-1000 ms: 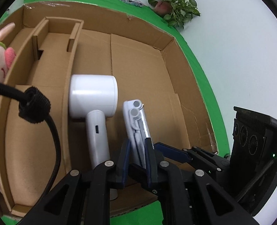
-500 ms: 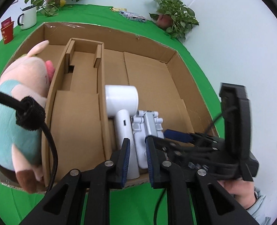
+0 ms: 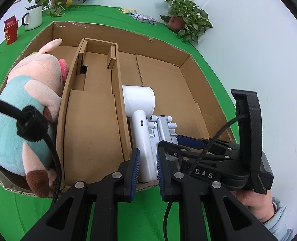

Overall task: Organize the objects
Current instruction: 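Lower the phone stand beside the hair dryer and open the right gripper, then move the right gripper to the white medicine box and grasp it, then lift the medicine box with the right gripper and carry it over the box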

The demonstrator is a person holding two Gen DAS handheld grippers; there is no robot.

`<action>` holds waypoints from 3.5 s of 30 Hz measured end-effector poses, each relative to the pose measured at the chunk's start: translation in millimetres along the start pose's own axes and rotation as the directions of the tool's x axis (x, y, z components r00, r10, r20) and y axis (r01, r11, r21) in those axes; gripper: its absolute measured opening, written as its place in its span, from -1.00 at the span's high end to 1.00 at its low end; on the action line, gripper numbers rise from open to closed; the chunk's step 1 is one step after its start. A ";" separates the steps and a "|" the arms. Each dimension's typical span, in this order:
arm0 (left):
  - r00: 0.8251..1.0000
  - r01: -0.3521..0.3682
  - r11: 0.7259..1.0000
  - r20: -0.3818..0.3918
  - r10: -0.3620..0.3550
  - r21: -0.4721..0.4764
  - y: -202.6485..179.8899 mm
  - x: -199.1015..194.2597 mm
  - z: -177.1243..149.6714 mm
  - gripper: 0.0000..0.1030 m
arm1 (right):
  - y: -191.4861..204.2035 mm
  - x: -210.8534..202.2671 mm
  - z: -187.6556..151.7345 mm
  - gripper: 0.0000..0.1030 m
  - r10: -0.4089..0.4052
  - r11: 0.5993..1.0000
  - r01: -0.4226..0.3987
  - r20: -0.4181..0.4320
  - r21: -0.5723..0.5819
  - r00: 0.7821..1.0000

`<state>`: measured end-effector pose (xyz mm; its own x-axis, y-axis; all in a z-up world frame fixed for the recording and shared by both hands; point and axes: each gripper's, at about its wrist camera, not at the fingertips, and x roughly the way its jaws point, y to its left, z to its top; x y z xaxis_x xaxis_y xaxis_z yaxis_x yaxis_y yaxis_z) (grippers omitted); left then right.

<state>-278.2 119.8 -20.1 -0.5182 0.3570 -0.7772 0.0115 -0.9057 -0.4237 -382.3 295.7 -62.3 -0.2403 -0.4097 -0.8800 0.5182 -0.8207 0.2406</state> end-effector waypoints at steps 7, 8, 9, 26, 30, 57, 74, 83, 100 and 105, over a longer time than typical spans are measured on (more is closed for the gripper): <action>0.996 -0.051 0.997 0.071 0.047 0.057 -10.3 -13.8 -3.9 0.59 | -2.1 -15.4 -10.2 -0.60 0.026 0.999 -0.027 0.079 0.017 0.996; 0.993 -0.070 0.995 0.096 0.063 0.069 -13.1 -17.5 -4.8 0.49 | -1.4 -22.8 -12.9 -0.65 0.013 1.000 -0.014 0.116 0.011 0.993; 0.989 -0.090 0.993 0.125 0.080 0.079 -15.4 -21.6 -5.9 0.19 | -1.1 -28.8 -15.6 -0.65 -0.003 1.000 0.001 0.144 0.010 0.990; 0.866 -0.339 0.933 0.430 0.257 0.125 -59.6 -71.5 -60.9 -0.69 | 19.8 -124.5 -103.1 -0.99 -0.169 0.981 0.192 0.474 0.000 0.864; 0.867 -0.334 0.934 0.431 0.251 0.128 -67.2 -70.3 -78.9 -0.90 | 0.4 -137.2 -130.6 -0.99 -0.259 0.963 0.262 0.482 0.061 0.837; 0.970 0.233 0.968 -0.097 -0.225 0.088 -102.5 66.8 -128.9 -0.47 | -40.2 -93.8 -192.3 -0.25 -0.201 0.979 0.188 0.237 0.077 0.950; 0.937 0.316 0.949 -0.154 -0.314 -0.015 -92.2 79.9 -147.6 -0.02 | -1.8 -78.5 -194.1 -0.36 -0.017 1.000 0.011 0.191 0.029 0.981; 0.942 0.292 0.956 -0.163 -0.292 -0.024 -92.6 84.6 -144.1 -0.02 | -2.6 -77.2 -193.7 -0.32 -0.001 0.998 -0.014 0.215 0.065 0.977; 0.959 0.266 0.964 -0.098 -0.267 -0.029 -82.6 59.0 -130.8 0.10 | 8.0 -83.0 -186.6 -0.31 0.175 0.979 -0.193 0.229 0.059 0.958; 0.963 0.262 0.965 -0.062 -0.262 -0.005 -88.5 37.5 -115.0 0.15 | 18.9 -94.5 -178.2 -0.31 0.158 0.985 -0.171 0.263 0.025 0.952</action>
<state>-200.3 239.7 -65.3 -0.4493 0.5949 -0.6665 -0.1203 -0.7795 -0.6147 -203.5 389.8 -47.6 -0.3624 -0.6245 -0.6919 0.5306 -0.7485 0.3977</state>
